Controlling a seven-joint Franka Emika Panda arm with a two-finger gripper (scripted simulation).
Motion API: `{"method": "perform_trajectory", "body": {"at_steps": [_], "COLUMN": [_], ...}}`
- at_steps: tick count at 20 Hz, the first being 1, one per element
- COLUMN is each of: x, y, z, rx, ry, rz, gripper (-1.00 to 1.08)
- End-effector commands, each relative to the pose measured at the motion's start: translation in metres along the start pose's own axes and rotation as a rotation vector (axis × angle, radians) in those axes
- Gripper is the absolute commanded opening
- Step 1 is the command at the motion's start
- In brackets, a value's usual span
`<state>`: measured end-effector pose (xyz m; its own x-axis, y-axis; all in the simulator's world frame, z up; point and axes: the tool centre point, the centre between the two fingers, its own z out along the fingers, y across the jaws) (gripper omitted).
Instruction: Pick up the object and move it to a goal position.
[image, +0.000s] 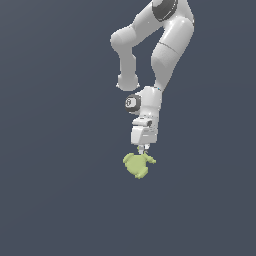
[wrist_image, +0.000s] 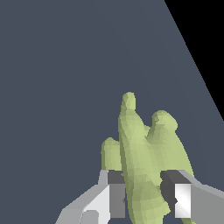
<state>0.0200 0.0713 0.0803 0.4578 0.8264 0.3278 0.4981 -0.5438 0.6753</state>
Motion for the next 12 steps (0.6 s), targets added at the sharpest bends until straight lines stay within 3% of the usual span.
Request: {"method": "perform_trajectory", "body": {"at_steps": [1,12], "x": [0.001,0.009], "y": [0.015,0.106], "z": [-0.009,-0.063], "rx": [0.000,0.005], "ry": [0.000,-0.005], "rz": [0.001,0.002], "gripper": [-1.00,-1.00]}}
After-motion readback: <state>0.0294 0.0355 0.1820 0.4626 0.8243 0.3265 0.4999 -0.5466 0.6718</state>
